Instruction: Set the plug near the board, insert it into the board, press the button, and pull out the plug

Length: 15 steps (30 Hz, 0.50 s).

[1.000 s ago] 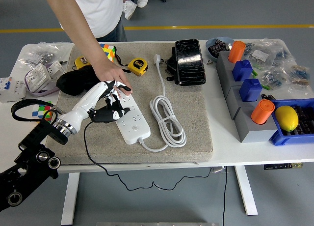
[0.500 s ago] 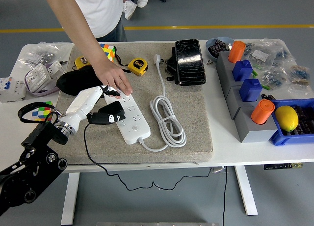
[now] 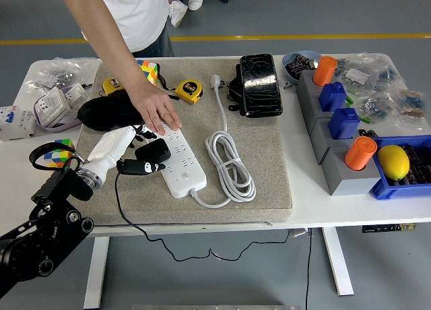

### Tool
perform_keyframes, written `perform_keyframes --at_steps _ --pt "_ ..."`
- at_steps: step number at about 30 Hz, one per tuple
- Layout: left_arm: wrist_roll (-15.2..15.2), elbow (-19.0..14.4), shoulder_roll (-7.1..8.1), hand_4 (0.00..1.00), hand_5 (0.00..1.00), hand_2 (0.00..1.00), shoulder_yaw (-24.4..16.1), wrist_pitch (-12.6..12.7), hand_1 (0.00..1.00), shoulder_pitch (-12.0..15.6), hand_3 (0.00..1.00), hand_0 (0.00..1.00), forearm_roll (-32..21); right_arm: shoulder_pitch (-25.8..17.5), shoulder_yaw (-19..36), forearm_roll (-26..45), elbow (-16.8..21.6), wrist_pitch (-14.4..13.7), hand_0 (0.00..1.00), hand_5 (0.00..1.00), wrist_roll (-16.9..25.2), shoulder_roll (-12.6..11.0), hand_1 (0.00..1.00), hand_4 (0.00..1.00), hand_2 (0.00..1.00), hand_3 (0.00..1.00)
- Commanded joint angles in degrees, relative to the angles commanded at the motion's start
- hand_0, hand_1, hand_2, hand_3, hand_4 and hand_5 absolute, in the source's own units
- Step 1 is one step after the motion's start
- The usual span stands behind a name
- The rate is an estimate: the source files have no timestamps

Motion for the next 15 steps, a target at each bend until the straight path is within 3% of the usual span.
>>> perform_keyframes --at_steps 1,6,7,12,13,15 --pt "-0.11 0.17 -0.1 0.797 0.274 0.458 0.03 0.03 0.396 -0.05 0.576 0.286 -0.07 0.0 0.01 -0.01 0.01 0.0 0.55 0.408 0.01 0.01 0.637 0.877 0.581 0.516" --pt "-1.3 0.54 -0.46 0.797 0.274 0.458 0.16 0.9 0.396 -0.47 0.576 0.286 -1.3 0.09 0.14 0.0 -0.01 -0.02 0.55 0.408 0.05 0.05 0.637 0.877 0.581 0.516" --pt "-1.53 0.59 -0.51 0.711 0.265 0.36 0.21 1.07 0.307 -0.57 0.542 0.229 -1.54 0.08 0.16 0.0 -0.02 -0.02 0.549 0.408 0.04 0.06 0.636 0.878 0.581 0.516" --pt "-2.4 0.9 -0.74 0.711 0.265 0.36 0.44 1.69 0.307 -0.9 0.542 0.229 -2.55 0.09 0.28 -0.01 -0.02 -0.01 0.549 0.408 0.02 0.07 0.636 0.878 0.581 0.516" --pt "-2.32 0.94 -0.79 0.66 0.16 0.315 0.48 1.67 0.269 -0.9 0.52 0.198 -2.41 0.09 0.26 -0.03 -0.02 0.0 0.548 0.409 0.01 0.07 0.636 0.879 0.581 0.516" --pt "-1.93 0.99 -0.85 0.66 0.16 0.315 0.52 1.3 0.269 -0.91 0.52 0.198 -2.1 0.1 0.27 -0.03 -0.02 0.0 0.548 0.409 0.01 0.09 0.636 0.879 0.581 0.516"
